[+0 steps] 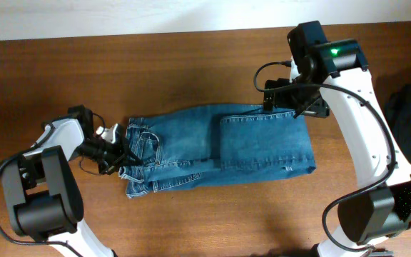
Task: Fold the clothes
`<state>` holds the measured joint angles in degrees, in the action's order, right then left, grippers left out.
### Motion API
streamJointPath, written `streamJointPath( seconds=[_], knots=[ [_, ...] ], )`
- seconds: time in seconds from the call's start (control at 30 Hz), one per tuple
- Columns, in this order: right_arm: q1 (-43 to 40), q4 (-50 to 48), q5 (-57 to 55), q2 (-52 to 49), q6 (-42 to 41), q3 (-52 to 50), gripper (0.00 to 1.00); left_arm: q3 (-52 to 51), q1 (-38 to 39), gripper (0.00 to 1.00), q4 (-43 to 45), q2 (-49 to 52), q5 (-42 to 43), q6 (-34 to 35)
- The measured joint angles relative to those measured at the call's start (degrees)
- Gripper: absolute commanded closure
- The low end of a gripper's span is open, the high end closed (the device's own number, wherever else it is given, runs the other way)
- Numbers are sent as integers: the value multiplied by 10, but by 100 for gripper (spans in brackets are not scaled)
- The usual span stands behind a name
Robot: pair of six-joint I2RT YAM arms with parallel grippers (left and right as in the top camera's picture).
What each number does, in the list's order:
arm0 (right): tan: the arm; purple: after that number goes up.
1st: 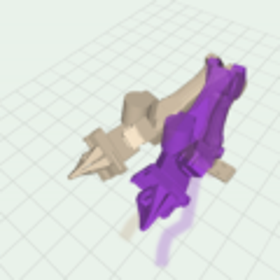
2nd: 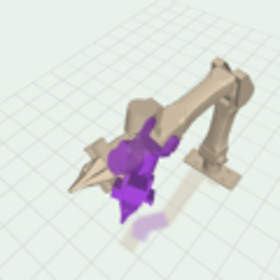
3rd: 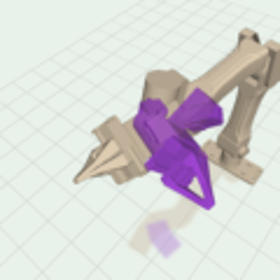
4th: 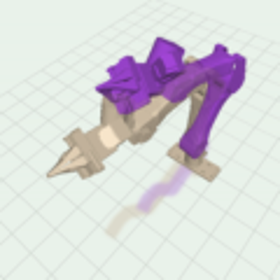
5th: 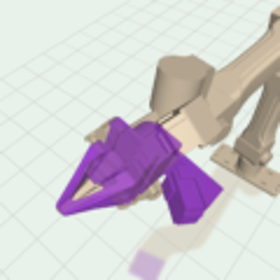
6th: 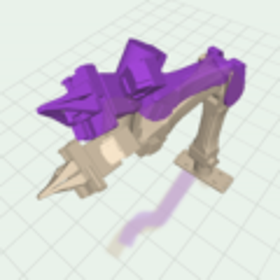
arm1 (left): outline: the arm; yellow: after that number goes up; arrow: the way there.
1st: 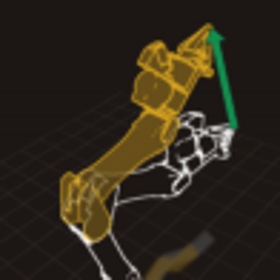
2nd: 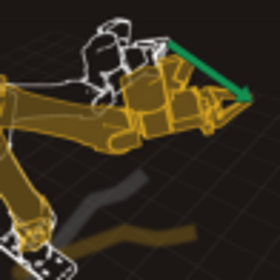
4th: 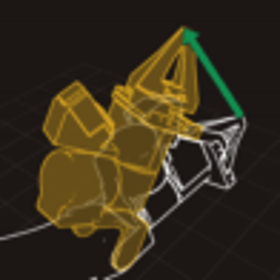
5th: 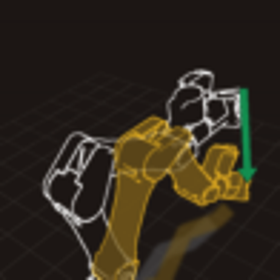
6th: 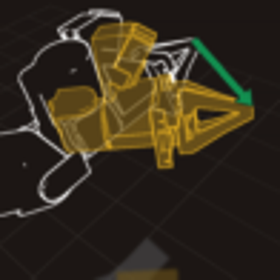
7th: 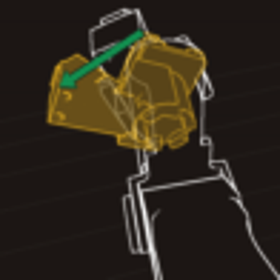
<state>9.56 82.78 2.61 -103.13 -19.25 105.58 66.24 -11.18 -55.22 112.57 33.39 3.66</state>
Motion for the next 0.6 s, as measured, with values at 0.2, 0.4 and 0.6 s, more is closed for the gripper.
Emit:
streamJointPath(
  seconds=[0.2,0.4,0.6],
  knots=[
    [0,12,0,0,8,0,1,32,2,99,-38,1,-59,14],
    [0,23,0,0,15,0,1,125,-25,99,-129,3,-201,53],
    [-30,31,-2,13,17,0,1,193,-89,99,-185,4,-259,88]
  ],
)
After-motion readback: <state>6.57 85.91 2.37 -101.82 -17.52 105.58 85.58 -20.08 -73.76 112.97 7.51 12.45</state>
